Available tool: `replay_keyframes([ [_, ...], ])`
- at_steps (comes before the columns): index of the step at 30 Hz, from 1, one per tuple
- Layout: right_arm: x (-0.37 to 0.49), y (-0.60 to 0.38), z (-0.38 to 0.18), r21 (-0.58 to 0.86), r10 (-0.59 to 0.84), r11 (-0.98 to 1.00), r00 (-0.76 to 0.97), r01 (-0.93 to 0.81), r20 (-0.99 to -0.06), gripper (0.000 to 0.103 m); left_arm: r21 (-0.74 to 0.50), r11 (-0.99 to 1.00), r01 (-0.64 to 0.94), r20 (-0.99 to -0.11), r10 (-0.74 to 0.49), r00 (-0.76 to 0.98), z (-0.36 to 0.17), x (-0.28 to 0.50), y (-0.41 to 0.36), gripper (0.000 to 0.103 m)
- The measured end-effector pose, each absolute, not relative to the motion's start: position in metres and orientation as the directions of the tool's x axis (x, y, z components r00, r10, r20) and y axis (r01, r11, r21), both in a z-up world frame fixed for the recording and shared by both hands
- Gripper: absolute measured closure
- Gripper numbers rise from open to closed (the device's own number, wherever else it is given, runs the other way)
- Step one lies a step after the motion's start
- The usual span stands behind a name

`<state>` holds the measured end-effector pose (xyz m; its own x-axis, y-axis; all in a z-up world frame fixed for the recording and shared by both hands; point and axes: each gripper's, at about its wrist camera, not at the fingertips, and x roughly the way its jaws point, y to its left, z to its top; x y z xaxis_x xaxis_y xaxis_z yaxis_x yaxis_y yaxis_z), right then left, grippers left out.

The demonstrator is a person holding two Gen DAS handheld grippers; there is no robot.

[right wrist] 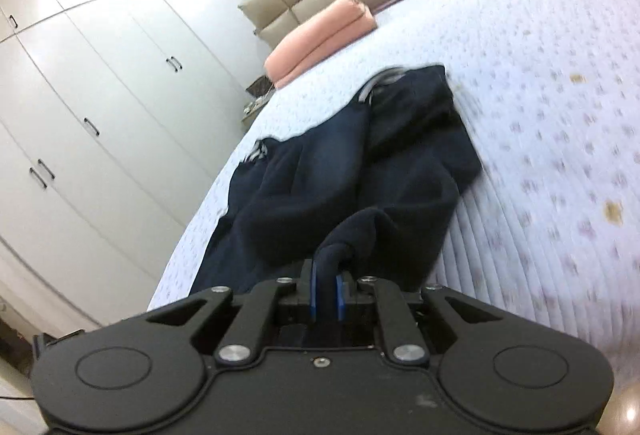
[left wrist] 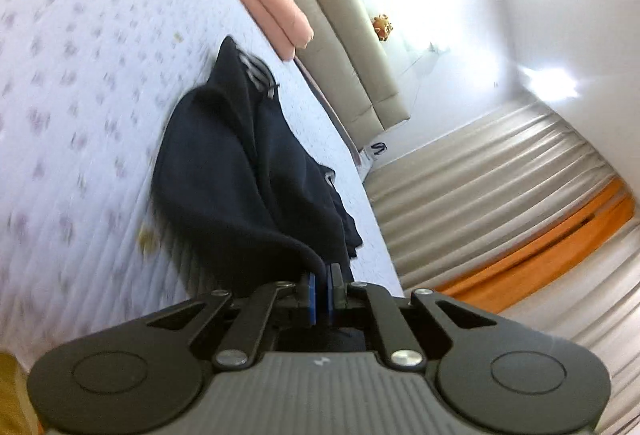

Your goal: Fold large clothes

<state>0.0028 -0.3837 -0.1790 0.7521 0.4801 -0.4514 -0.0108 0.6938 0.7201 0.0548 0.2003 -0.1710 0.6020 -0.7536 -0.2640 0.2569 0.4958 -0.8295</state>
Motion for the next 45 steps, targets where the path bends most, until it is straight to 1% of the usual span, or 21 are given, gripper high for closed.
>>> replay_keyframes([
  [6,0.017,-0.368,-0.212,0.718,0.488,0.692,0.691,0.066,-0.533,0.09,-0.819,0.541,0.192,-0.373,-0.756,0.539,-0.199,0.063,0.183,0.097],
  [10,-0.008,-0.377,-0.225,0.704,0.475,0.703,0.672,0.099,-0.569,0.089,-0.833,0.534,0.147,-0.395,-0.758,0.52,-0.221,0.05,0.191,0.096],
  [13,-0.011,-0.385,-0.235,0.696,0.459,0.703,0.654,0.148,-0.602,0.074,-0.841,0.527,0.119,-0.396,-0.75,0.53,-0.231,0.049,0.197,0.092],
  [14,-0.008,-0.387,-0.235,0.698,0.464,0.698,0.644,0.157,-0.609,0.066,-0.847,0.521,0.11,-0.392,-0.75,0.533,-0.232,0.047,0.198,0.091],
  [16,-0.008,-0.387,-0.241,0.703,0.468,0.689,0.632,0.177,-0.618,0.058,-0.85,0.516,0.103,-0.391,-0.75,0.533,-0.233,0.044,0.195,0.084],
  [17,-0.009,-0.386,-0.244,0.706,0.471,0.685,0.628,0.183,-0.619,0.051,-0.847,0.521,0.105,-0.397,-0.752,0.526,-0.234,0.044,0.192,0.074],
  [18,-0.003,-0.384,-0.247,0.71,0.477,0.679,0.624,0.185,-0.619,0.051,-0.841,0.53,0.109,-0.409,-0.755,0.512,-0.235,0.044,0.188,0.067],
  [19,-0.002,-0.383,-0.249,0.716,0.488,0.675,0.62,0.179,-0.615,0.052,-0.833,0.542,0.113,-0.423,-0.755,0.5,-0.234,0.046,0.184,0.064],
  [22,0.001,-0.377,-0.256,0.713,0.502,0.676,0.592,0.186,-0.63,0.048,-0.815,0.567,0.119,-0.461,-0.759,0.46,-0.242,0.047,0.173,0.062],
  [24,0.001,-0.373,-0.261,0.715,0.522,0.672,0.56,0.194,-0.643,0.048,-0.81,0.575,0.112,-0.479,-0.761,0.437,-0.248,0.047,0.168,0.063],
  [25,-0.002,-0.372,-0.26,0.713,0.525,0.676,0.558,0.186,-0.642,0.048,-0.806,0.584,0.102,-0.495,-0.758,0.425,-0.251,0.047,0.166,0.065],
  [26,-0.005,-0.37,-0.257,0.705,0.517,0.688,0.567,0.17,-0.641,0.062,-0.803,0.587,0.103,-0.501,-0.759,0.416,-0.252,0.047,0.164,0.081],
  [27,-0.009,-0.369,-0.253,0.701,0.512,0.697,0.578,0.151,-0.635,0.074,-0.801,0.587,0.116,-0.497,-0.761,0.417,-0.25,0.047,0.163,0.092],
  [28,-0.011,-0.368,-0.248,0.705,0.524,0.698,0.583,0.124,-0.621,0.088,-0.806,0.579,0.126,-0.483,-0.765,0.425,-0.248,0.045,0.163,0.094],
  [30,-0.019,-0.37,-0.235,0.731,0.553,0.679,0.609,0.066,-0.568,0.088,-0.822,0.549,0.152,-0.435,-0.778,0.454,-0.235,0.045,0.166,0.096],
  [33,-0.028,-0.38,-0.206,0.774,0.585,0.633,0.664,-0.016,-0.465,0.088,-0.848,0.487,0.209,-0.331,-0.795,0.509,-0.201,0.045,0.175,0.097],
  [36,-0.017,-0.396,-0.172,0.778,0.573,0.623,0.723,-0.078,-0.386,0.088,-0.818,0.497,0.289,-0.251,-0.76,0.599,-0.155,0.061,0.18,0.097],
  [39,0.023,-0.415,-0.147,0.783,0.537,0.616,0.777,-0.093,-0.33,0.088,-0.77,0.545,0.332,-0.205,-0.704,0.68,-0.119,0.098,0.172,0.096],
  [43,0.104,-0.435,-0.135,0.772,0.381,0.635,0.86,0.023,-0.339,0.088,-0.673,0.675,0.303,-0.237,-0.584,0.776,-0.086,0.172,0.133,0.095],
  [44,0.125,-0.44,-0.135,0.771,0.325,0.633,0.879,0.072,-0.349,0.085,-0.652,0.709,0.267,-0.261,-0.541,0.8,-0.081,0.19,0.121,0.091],
  [45,0.146,-0.444,-0.138,0.758,0.257,0.636,0.887,0.144,-0.384,0.074,-0.609,0.757,0.236,-0.291,-0.49,0.822,-0.077,0.209,0.108,0.085],
])
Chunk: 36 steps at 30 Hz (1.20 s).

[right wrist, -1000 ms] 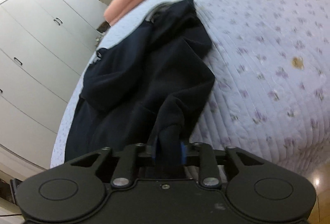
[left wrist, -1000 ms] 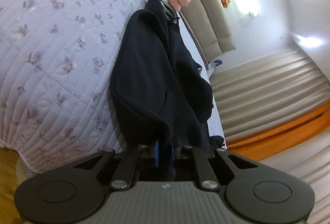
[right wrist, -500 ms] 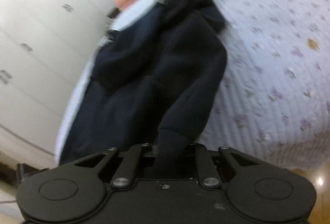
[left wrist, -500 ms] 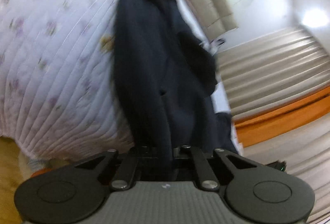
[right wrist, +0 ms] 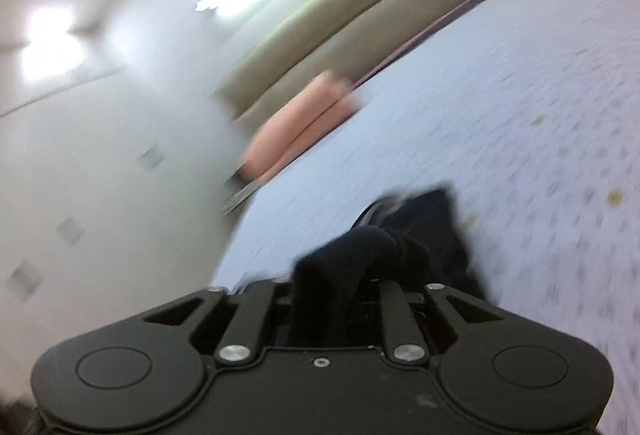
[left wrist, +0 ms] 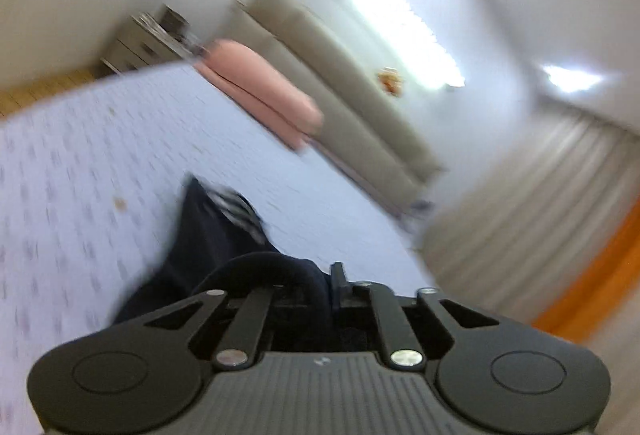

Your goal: Fold large clothes

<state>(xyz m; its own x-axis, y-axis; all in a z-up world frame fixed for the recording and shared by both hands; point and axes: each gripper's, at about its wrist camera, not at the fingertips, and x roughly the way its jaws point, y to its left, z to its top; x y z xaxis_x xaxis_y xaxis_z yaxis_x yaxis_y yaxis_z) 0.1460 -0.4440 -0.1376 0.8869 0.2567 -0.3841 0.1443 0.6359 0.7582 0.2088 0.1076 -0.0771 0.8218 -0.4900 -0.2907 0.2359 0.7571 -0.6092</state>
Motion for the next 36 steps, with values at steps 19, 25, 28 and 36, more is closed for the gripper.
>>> replay_keyframes([
  [19,0.136,-0.394,-0.181,0.415,0.13,0.885,0.746,0.21,-0.654,0.019,-0.448,0.886,0.119,-0.519,-0.366,0.772,-0.123,0.222,0.118,0.042],
  [25,0.141,-0.387,-0.217,0.244,0.116,0.964,0.664,0.102,-0.739,0.056,-0.431,0.895,0.116,-0.576,-0.371,0.729,-0.149,0.214,0.116,0.042],
  [28,0.148,-0.38,-0.219,0.239,0.175,0.971,0.666,0.004,-0.725,0.056,-0.444,0.89,0.101,-0.592,-0.376,0.713,-0.161,0.215,0.116,0.043],
  [36,0.192,-0.386,-0.245,0.298,0.291,0.951,0.547,-0.079,-0.785,0.059,-0.411,0.904,0.113,-0.62,-0.368,0.693,-0.168,0.232,0.091,0.043],
])
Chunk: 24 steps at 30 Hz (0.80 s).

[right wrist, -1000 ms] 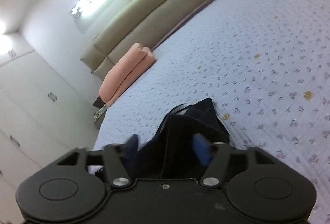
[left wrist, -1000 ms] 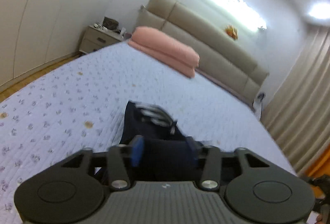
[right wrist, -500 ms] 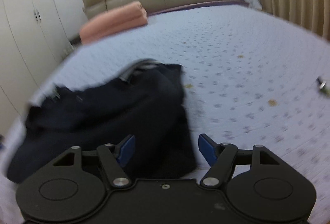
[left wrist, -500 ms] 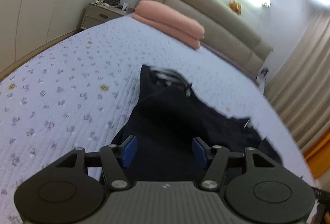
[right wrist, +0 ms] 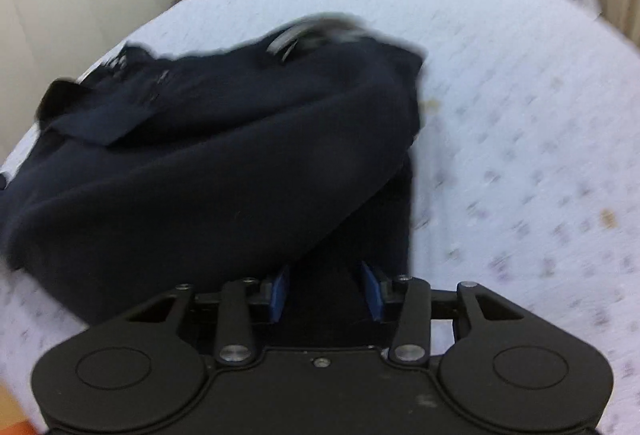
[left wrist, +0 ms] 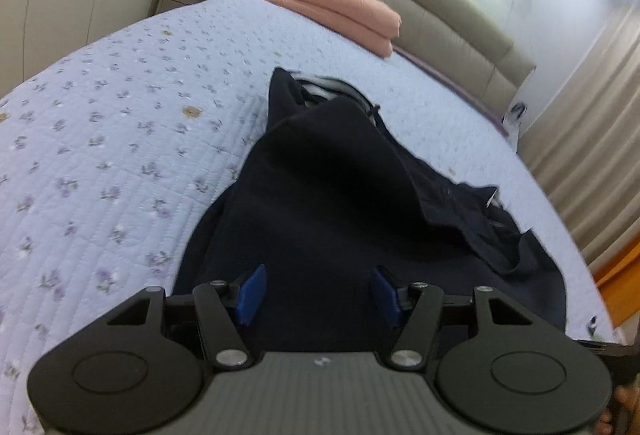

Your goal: Fold large clothes

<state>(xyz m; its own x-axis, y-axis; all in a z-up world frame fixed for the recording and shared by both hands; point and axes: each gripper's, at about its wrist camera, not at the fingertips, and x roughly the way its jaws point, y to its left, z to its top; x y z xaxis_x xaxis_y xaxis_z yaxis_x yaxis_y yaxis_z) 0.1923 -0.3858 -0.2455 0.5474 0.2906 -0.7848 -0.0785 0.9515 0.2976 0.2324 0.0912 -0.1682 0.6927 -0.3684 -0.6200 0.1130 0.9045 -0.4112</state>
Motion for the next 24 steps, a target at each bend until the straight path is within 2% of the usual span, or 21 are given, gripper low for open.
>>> replay_keyframes([
  [1,0.186,-0.384,-0.243,0.306,0.317,0.945,0.549,-0.115,-0.773,0.074,-0.4,0.91,0.109,-0.635,-0.361,0.683,-0.171,0.236,0.087,0.043],
  [2,0.18,-0.384,-0.24,0.3,0.326,0.944,0.547,-0.14,-0.771,0.094,-0.392,0.914,0.106,-0.646,-0.355,0.675,-0.174,0.239,0.085,0.043],
  [4,0.162,-0.386,-0.233,0.31,0.358,0.933,0.558,-0.183,-0.748,0.096,-0.383,0.919,0.094,-0.66,-0.343,0.669,-0.18,0.243,0.082,0.044],
  [6,0.139,-0.394,-0.217,0.321,0.376,0.925,0.605,-0.203,-0.702,0.096,-0.378,0.922,0.086,-0.656,-0.333,0.677,-0.181,0.242,0.081,0.044],
  [8,0.111,-0.41,-0.203,0.296,0.315,0.943,0.685,-0.15,-0.657,0.096,-0.37,0.925,0.084,-0.656,-0.324,0.681,-0.18,0.24,0.081,0.044],
  [10,0.09,-0.435,-0.207,0.383,0.305,0.922,0.724,-0.061,-0.619,0.097,-0.353,0.933,0.073,-0.662,-0.304,0.685,-0.181,0.239,0.081,0.045],
  [11,0.081,-0.445,-0.217,0.424,0.305,0.906,0.721,-0.018,-0.622,0.098,-0.342,0.937,0.066,-0.667,-0.292,0.685,-0.182,0.239,0.081,0.046],
  [14,0.065,-0.449,-0.256,0.402,0.27,0.913,0.633,0.071,-0.725,0.098,-0.331,0.941,0.067,-0.67,-0.285,0.685,-0.181,0.239,0.082,0.047],
  [16,0.055,-0.448,-0.258,0.392,0.257,0.917,0.637,0.077,-0.726,0.097,-0.313,0.947,0.069,-0.678,-0.274,0.682,-0.179,0.238,0.081,0.047],
  [18,0.055,-0.451,-0.244,0.398,0.237,0.91,0.648,0.112,-0.724,0.089,-0.3,0.952,0.065,-0.674,-0.259,0.692,-0.175,0.238,0.081,0.048],
  [19,0.057,-0.451,-0.233,0.39,0.22,0.914,0.67,0.113,-0.709,0.076,-0.298,0.953,0.064,-0.666,-0.255,0.701,-0.172,0.239,0.081,0.048],
  [20,0.062,-0.448,-0.223,0.383,0.219,0.919,0.688,0.093,-0.692,0.072,-0.295,0.953,0.062,-0.654,-0.249,0.714,-0.169,0.24,0.08,0.048],
  [24,0.104,-0.42,-0.184,0.398,0.306,0.916,0.742,-0.058,-0.597,0.072,-0.279,0.958,0.058,-0.613,-0.224,0.757,-0.162,0.261,0.07,0.048],
])
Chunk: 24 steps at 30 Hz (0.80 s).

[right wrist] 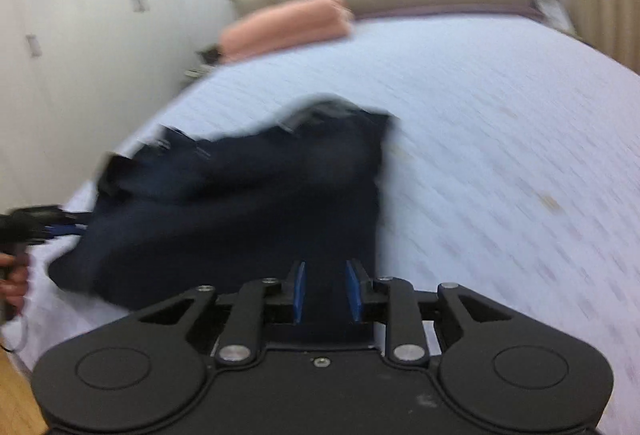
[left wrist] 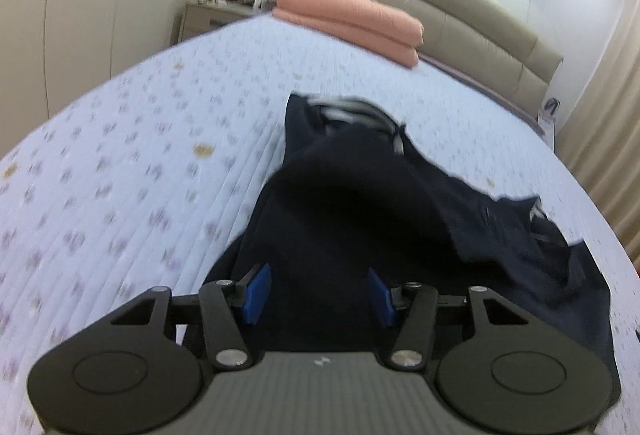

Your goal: Fold large clothes

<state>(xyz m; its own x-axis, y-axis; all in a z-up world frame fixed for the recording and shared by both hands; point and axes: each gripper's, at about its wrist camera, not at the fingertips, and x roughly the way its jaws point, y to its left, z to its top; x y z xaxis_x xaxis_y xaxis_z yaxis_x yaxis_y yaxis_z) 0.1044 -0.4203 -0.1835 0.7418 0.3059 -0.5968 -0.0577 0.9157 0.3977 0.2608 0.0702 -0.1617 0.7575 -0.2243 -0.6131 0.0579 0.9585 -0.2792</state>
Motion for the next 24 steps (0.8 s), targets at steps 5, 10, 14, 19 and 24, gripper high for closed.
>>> replay_keyframes([
  [5,0.194,-0.356,-0.189,0.382,0.43,0.894,0.686,-0.233,-0.587,0.072,-0.227,0.959,0.171,-0.631,-0.279,0.724,-0.168,0.301,0.044,0.047],
  [10,0.265,-0.314,-0.203,0.343,0.455,0.891,0.607,-0.299,-0.652,0.076,-0.261,0.938,0.228,-0.652,-0.346,0.675,-0.163,0.35,0.034,0.045],
  [14,0.301,-0.353,-0.203,0.453,0.359,0.891,0.669,-0.038,-0.65,0.071,-0.382,0.92,0.084,-0.636,-0.328,0.698,-0.159,0.389,0.058,0.053],
  [19,0.284,-0.397,-0.191,0.478,0.308,0.87,0.623,0.122,-0.719,0.057,-0.313,0.949,0.033,-0.673,-0.246,0.697,-0.137,0.4,0.073,0.047],
  [24,0.269,-0.426,-0.18,0.451,0.236,0.862,0.604,0.232,-0.761,0.024,-0.179,0.975,0.133,-0.736,-0.222,0.639,-0.132,0.405,0.07,0.044],
])
